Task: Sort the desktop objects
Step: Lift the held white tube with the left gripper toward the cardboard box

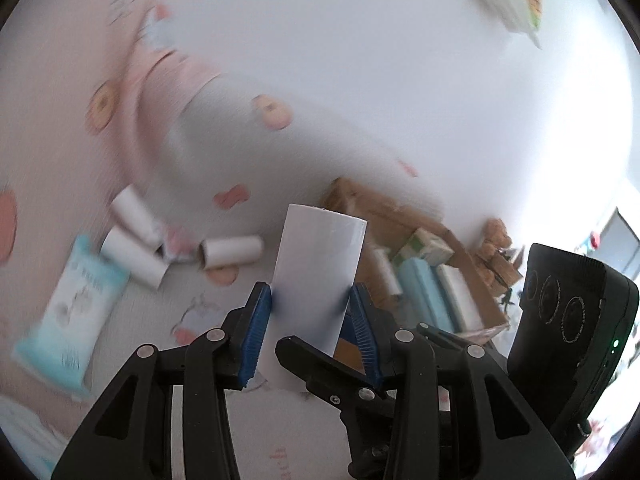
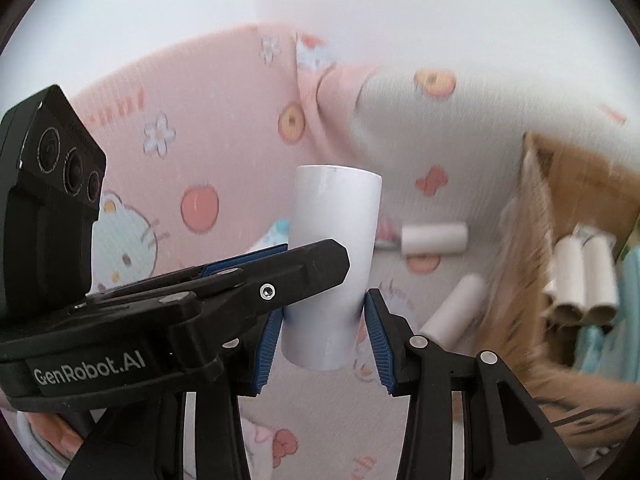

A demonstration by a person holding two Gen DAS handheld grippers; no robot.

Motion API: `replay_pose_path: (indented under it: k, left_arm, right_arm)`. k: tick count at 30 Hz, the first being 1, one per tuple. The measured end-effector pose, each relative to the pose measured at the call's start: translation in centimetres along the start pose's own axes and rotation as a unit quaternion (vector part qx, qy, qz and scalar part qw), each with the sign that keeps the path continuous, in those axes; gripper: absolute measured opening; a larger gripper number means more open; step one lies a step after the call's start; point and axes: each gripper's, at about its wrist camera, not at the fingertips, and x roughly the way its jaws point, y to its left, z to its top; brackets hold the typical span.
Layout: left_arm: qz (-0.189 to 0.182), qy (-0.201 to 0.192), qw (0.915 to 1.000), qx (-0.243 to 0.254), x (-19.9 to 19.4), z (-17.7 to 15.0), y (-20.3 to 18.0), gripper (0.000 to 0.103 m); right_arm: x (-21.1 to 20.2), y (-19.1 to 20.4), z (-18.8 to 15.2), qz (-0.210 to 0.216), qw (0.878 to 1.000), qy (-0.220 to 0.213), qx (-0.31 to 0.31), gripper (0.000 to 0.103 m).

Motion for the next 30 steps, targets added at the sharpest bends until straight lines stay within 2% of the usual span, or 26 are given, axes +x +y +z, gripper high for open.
replay_pose_path:
  k: [8, 12, 16, 20, 30]
  left_arm:
    - [-0.030, -0.010, 0.9949, 0.096, 1.8, 4.8, -7.2, 0.044]
    - [-0.042, -0.004, 0.9905, 0.130, 3.5, 5.8, -10.6, 0.044]
    - [-0.059, 0.013, 0.9908, 0.121, 5.5, 5.9, -12.4, 0.044]
    - [-0.068, 0.033, 0.9892, 0.125, 7.6, 5.3, -14.0, 0.044]
    - [-0.107, 0.106, 0.9859, 0.074, 13.4, 6.0, -14.6, 0.044]
  right_arm:
    - [-5.7, -2.7, 3.9, -0.045, 0.996, -0.080, 0.013, 0.039]
    - [-8.0, -5.0, 5.3, -0.064, 0.993, -0.098, 0.023, 0.039]
    - [-10.2, -6.8, 5.7, -0.087, 0.990, -0.107, 0.020, 0.039]
    - [-11.7, -8.6, 5.5, -0.117, 0.988, -0.097, 0.024, 0.039]
    - [-12.6, -14.1, 4.3, -0.118, 0.990, -0.053, 0.048, 0.039]
